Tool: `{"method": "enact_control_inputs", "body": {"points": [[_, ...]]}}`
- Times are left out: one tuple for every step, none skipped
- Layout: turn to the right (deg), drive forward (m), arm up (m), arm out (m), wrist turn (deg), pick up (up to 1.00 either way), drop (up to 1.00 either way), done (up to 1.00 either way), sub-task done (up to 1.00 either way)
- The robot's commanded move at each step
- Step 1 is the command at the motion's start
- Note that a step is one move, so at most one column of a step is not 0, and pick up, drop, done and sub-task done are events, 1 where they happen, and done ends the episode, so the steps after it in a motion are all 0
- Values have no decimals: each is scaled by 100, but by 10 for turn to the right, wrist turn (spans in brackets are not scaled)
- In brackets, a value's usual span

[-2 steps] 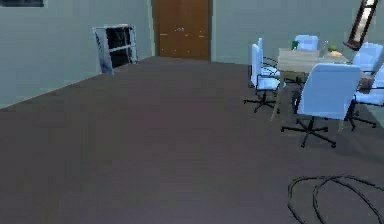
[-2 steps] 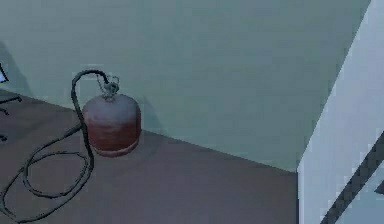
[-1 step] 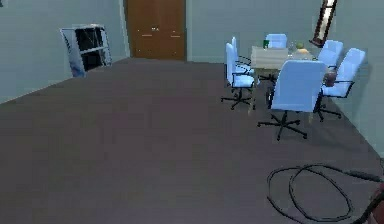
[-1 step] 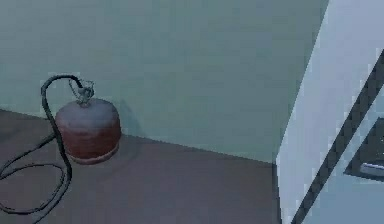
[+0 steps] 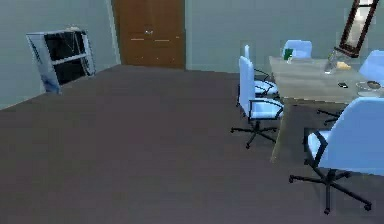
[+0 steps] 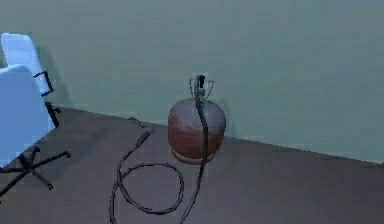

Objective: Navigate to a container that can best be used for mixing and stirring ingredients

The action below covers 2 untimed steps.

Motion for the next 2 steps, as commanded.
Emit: {"method": "enact_control_inputs", "body": {"points": [[240, 0, 0, 0, 0, 0, 0, 0, 0], [0, 100, 0, 0, 0, 0, 0, 0, 0]]}}
